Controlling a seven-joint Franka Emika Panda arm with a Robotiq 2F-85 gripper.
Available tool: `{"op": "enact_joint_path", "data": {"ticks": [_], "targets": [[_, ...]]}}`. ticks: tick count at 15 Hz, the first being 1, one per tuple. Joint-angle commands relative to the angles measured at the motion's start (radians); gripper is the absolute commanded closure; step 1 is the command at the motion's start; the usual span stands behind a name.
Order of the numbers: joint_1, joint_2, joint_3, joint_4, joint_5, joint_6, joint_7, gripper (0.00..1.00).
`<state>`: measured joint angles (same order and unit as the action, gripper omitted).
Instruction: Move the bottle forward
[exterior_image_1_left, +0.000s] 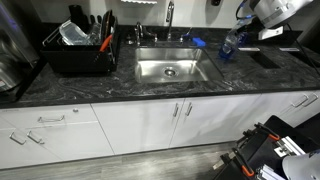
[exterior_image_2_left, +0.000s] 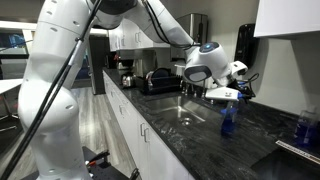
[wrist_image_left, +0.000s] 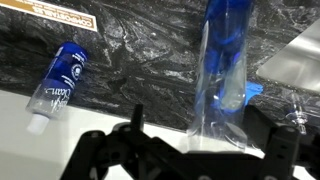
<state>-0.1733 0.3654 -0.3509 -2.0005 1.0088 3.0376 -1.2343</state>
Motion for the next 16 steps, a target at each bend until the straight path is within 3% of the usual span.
{"op": "enact_joint_path", "data": {"ticks": [1, 2, 10, 14, 16], "targets": [[-0.039, 0.057, 0.038, 0.053, 0.035, -0.027, -0.033, 0.25], [-0.041, 0.065, 0.041, 0.057, 0.032, -0.035, -0.028, 0.26], [-0.05, 0.056, 0.071, 0.05, 0.039, -0.043, -0.039, 0.82], [-0.045, -0.011, 0.081, 0.001, 0.057, -0.004, -0.066, 0.94], [-0.047, -0.034, 0.088, -0.007, 0.078, 0.009, -0.084, 0.93]]}}
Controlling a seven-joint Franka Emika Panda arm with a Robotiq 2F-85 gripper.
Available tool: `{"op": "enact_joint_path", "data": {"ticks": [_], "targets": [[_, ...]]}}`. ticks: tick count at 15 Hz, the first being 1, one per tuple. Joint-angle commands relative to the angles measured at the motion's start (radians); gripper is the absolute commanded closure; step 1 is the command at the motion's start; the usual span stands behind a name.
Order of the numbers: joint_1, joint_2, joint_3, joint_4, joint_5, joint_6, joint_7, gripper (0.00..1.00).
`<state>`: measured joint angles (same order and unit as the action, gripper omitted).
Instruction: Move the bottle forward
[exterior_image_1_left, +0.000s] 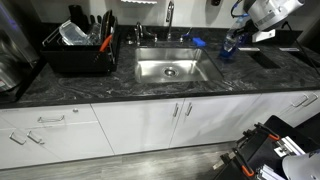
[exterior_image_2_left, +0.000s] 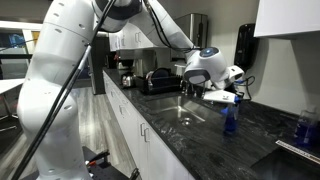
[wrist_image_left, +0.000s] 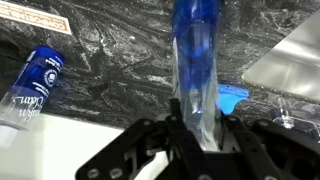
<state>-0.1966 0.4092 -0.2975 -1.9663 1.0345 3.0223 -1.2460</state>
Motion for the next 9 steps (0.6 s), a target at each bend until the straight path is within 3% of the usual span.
{"op": "enact_joint_path", "data": {"ticks": [1, 9], "targets": [[-0.022, -0.091, 0.037, -0.048, 0.064, 0.028, -0.081, 0.93], [0.025, -0.236, 0.01, -0.227, 0.051, 0.034, -0.049, 0.93]]}}
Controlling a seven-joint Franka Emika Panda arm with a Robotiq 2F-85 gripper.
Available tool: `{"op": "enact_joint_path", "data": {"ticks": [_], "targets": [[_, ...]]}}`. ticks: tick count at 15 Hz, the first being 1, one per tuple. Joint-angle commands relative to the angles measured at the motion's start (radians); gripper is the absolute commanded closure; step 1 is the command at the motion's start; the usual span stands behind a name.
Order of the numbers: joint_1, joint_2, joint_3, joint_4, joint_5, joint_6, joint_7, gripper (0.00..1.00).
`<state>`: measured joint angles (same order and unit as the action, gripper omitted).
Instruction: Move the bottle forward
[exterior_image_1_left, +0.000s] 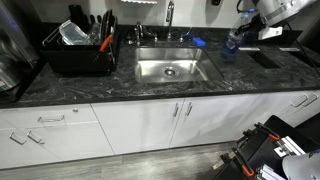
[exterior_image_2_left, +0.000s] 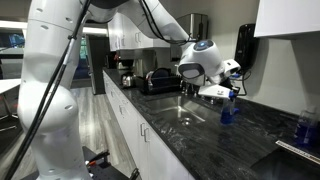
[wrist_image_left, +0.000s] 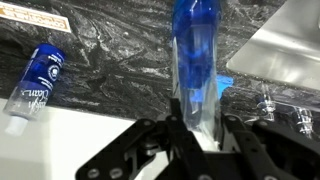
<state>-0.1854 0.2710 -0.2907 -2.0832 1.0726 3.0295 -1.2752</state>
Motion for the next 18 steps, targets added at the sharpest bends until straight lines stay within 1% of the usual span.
{"op": "enact_joint_path", "data": {"ticks": [1, 4, 8, 10, 14, 18], "targets": [[0.019, -0.118, -0.001, -0.139, 0.005, 0.024, -0.011, 0.93], [0.026, -0.203, -0.004, -0.236, 0.003, 0.054, -0.01, 0.93], [0.027, -0.322, 0.01, -0.351, 0.021, 0.083, -0.052, 0.93], [0.037, -0.371, 0.017, -0.394, 0.052, 0.085, -0.09, 0.93], [0.065, -0.406, 0.015, -0.449, 0.106, 0.105, -0.131, 0.93], [0.09, -0.392, 0.01, -0.461, 0.164, 0.131, -0.16, 0.93]]}}
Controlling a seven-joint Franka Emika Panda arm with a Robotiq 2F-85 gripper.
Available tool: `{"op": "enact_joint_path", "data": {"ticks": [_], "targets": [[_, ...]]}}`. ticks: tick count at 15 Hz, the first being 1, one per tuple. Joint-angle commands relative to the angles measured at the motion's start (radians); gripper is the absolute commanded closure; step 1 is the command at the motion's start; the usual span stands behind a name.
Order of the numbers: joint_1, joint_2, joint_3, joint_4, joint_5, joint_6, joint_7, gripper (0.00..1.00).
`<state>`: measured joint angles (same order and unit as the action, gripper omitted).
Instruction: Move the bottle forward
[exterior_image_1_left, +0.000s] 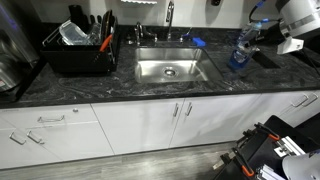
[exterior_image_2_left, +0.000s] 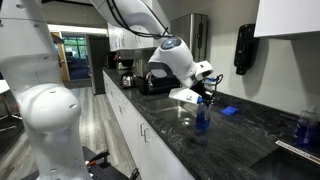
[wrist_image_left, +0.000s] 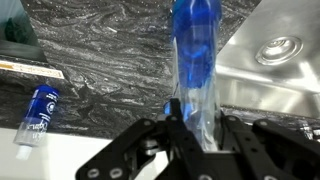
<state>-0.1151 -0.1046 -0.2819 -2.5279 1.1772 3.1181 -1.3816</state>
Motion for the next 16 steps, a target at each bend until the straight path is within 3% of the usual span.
{"op": "enact_joint_path", "data": {"ticks": [1, 4, 5, 6, 7, 8, 9, 12, 13, 14, 16], "targets": [[0.023, -0.007, 0.0, -0.014, 0.069, 0.045, -0.056, 0.93], [0.029, 0.01, -0.001, -0.012, 0.089, 0.056, -0.057, 0.93], [0.03, 0.014, -0.002, -0.011, 0.092, 0.057, -0.056, 0.78], [0.03, 0.017, -0.002, -0.011, 0.094, 0.057, -0.056, 0.73], [0.03, 0.021, -0.002, -0.009, 0.095, 0.057, -0.055, 0.93], [0.03, 0.028, -0.001, -0.007, 0.096, 0.058, -0.053, 0.91], [0.03, 0.032, -0.001, -0.005, 0.097, 0.059, -0.053, 0.79], [0.03, 0.051, 0.001, 0.0, 0.094, 0.064, -0.049, 0.76], [0.029, 0.059, 0.001, 0.001, 0.093, 0.066, -0.048, 0.67], [0.029, 0.066, 0.002, 0.002, 0.091, 0.067, -0.046, 0.45], [0.027, 0.077, 0.002, 0.004, 0.087, 0.068, -0.042, 0.41]]}}
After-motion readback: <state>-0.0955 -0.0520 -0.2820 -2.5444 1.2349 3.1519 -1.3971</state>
